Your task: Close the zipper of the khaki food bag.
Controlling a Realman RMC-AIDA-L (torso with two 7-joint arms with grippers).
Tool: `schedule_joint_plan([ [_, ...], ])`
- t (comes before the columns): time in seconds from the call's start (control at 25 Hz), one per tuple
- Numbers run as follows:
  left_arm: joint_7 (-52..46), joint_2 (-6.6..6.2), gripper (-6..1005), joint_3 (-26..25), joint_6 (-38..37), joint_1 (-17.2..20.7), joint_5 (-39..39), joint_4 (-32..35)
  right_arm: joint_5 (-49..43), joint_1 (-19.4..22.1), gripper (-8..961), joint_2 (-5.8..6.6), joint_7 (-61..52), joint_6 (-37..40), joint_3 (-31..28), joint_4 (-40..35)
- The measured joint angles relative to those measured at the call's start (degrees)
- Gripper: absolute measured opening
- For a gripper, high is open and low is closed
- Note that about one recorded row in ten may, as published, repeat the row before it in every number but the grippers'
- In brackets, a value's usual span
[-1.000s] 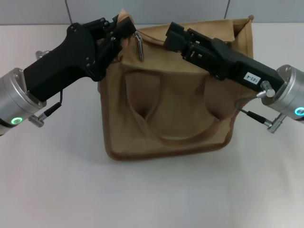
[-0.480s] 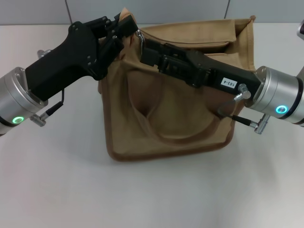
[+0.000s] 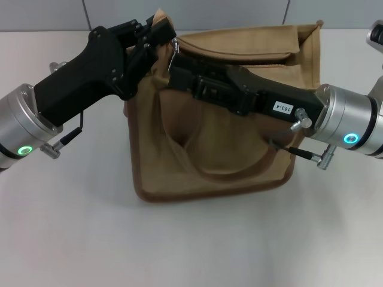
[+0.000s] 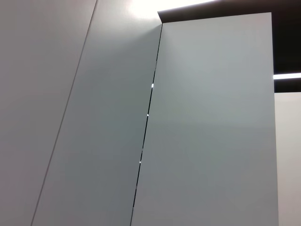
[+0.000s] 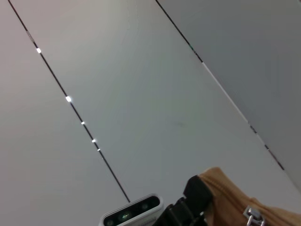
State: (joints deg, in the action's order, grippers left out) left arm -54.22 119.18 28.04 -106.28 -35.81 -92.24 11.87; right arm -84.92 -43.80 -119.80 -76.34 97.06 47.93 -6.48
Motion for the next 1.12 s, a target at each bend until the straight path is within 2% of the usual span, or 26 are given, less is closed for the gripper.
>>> schedule_joint_plan([
  [0.64,0.0,0.00,101,-0.1,-2.5,0.0,1.3,0.0,0.5,-0.1,640,-0.09,-0.7,-2.3,-0.5,0.4],
  [1.12,0.1,0.00,102,0.3,-0.6,0.0,1.5,-0.5,0.4,-0.6,640,-0.09,-0.5,-0.8,-0.5,0.1],
])
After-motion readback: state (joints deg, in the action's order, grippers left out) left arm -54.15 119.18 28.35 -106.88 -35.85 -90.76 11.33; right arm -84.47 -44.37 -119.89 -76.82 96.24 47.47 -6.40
